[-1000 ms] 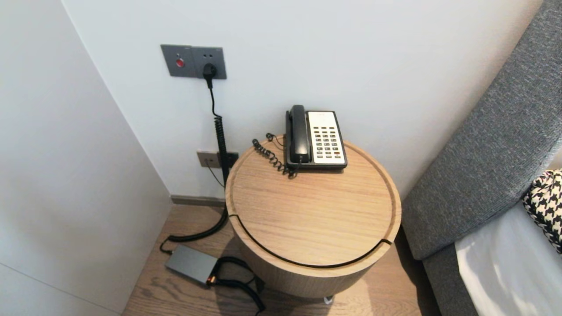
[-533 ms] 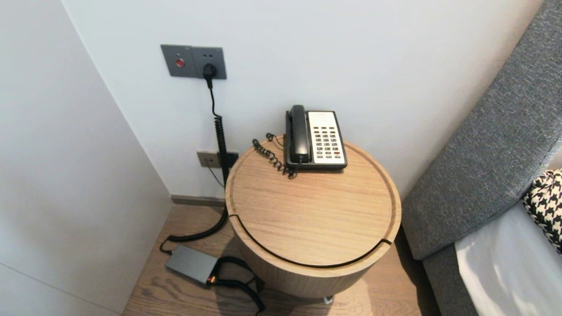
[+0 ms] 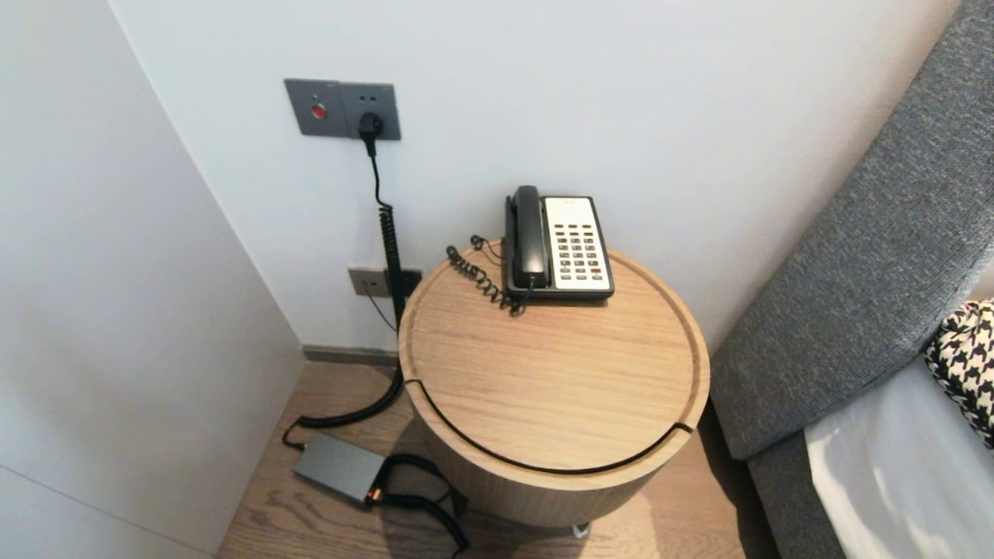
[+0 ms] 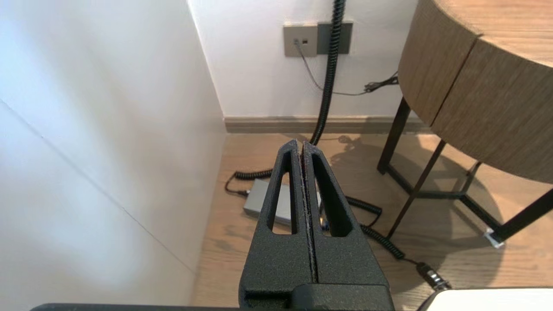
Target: Open the nightstand drawer
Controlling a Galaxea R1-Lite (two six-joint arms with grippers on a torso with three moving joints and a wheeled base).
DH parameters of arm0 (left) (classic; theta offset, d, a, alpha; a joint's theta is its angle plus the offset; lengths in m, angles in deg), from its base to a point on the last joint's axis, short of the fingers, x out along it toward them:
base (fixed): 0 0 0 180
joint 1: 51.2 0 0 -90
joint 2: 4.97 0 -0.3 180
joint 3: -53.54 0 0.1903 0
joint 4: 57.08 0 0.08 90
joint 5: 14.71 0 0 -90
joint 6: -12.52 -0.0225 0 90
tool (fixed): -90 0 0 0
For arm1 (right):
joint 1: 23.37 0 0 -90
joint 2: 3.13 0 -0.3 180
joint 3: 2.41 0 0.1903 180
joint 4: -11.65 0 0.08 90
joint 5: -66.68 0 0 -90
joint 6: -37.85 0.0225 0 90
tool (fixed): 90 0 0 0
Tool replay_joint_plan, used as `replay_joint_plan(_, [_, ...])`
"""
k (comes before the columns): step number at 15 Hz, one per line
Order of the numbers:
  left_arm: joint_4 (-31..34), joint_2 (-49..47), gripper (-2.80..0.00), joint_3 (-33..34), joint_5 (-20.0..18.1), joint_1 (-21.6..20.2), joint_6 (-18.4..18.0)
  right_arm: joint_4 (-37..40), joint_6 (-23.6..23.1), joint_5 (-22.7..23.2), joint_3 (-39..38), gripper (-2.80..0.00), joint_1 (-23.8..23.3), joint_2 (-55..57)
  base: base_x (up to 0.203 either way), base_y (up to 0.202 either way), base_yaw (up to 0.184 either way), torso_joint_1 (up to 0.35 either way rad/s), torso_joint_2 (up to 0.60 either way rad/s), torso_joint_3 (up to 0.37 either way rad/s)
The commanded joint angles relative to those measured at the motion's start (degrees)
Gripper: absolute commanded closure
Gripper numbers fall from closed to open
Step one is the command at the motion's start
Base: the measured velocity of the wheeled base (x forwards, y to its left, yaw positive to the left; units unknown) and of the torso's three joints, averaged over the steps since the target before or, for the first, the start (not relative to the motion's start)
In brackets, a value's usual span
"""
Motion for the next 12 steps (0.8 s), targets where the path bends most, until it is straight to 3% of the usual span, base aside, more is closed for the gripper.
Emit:
replay_joint_plan(1, [0.61, 0.00, 0.00, -3.45, -1.67, 0.00, -0.12, -0.05, 0.00, -0.02, -1.49, 0.00, 0.01, 0.13, 0.000, 0.000, 0.000, 0.000, 0.00, 0.000])
replay_joint_plan(5, [6.57, -9.71, 0.00, -18.69, -7.88, 0.01, 1.78, -0.05, 0.00, -0.02, -1.49, 0.00, 0.01, 0.13, 0.000, 0.000, 0.000, 0.000, 0.00, 0.000])
replay_joint_plan(12, [9.50, -54.12, 0.00, -47.10, -18.64, 1.45, 17.03, -0.05, 0.00, -0.02, -1.49, 0.00, 0.01, 0.13, 0.000, 0.000, 0.000, 0.000, 0.00, 0.000])
